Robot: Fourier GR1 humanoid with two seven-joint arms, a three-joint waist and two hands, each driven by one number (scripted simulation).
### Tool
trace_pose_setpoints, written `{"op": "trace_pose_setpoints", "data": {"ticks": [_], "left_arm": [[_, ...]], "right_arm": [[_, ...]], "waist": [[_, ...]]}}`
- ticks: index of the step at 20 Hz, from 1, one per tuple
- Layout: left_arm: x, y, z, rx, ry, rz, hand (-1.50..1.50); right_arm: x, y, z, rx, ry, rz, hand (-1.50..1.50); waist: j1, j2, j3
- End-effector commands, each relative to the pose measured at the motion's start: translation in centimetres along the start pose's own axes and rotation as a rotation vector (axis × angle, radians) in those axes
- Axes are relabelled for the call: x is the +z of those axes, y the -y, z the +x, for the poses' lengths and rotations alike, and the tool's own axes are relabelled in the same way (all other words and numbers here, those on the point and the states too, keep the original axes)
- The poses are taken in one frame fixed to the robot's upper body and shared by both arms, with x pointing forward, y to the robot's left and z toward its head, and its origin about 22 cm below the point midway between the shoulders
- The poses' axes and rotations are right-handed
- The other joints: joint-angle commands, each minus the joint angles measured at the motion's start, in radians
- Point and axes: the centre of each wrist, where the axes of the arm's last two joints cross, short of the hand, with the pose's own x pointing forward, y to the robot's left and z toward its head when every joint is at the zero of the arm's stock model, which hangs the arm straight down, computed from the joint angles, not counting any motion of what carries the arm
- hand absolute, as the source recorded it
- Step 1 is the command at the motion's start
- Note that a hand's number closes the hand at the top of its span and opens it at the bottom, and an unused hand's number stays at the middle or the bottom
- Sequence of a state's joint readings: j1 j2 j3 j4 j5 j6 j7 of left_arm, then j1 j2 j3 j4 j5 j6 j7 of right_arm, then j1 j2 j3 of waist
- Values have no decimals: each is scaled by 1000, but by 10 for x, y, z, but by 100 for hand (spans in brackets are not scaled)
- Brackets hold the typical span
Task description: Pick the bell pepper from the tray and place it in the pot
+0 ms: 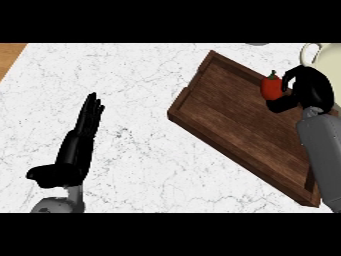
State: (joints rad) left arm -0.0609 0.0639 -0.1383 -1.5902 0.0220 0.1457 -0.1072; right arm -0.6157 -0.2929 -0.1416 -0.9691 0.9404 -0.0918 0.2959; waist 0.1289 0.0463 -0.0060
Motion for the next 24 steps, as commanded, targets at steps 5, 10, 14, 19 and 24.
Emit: {"op": "trace_pose_setpoints", "data": {"ticks": [5, 10, 14, 19, 24], "left_arm": [[-6, 18, 2, 12, 8, -56, 0], [-11, 10, 4, 9, 1, -45, 0], [-16, 14, 8, 5, 10, -37, 0], [-10, 2, 5, 12, 14, -12, 0], [-7, 3, -2, -3, -13, 6, 0]], "right_arm": [[-42, 65, 82, 102, -251, -334, 150], [-50, 78, 121, 220, -343, -475, 150], [-52, 79, 146, 245, -450, -539, 150], [-63, 78, 125, 246, -539, -585, 150], [-72, 104, 125, 268, -594, -600, 150]], "waist": [[40, 4, 4], [27, -1, 3], [19, 2, 4], [-4, -2, 6], [-24, -7, 6]]}}
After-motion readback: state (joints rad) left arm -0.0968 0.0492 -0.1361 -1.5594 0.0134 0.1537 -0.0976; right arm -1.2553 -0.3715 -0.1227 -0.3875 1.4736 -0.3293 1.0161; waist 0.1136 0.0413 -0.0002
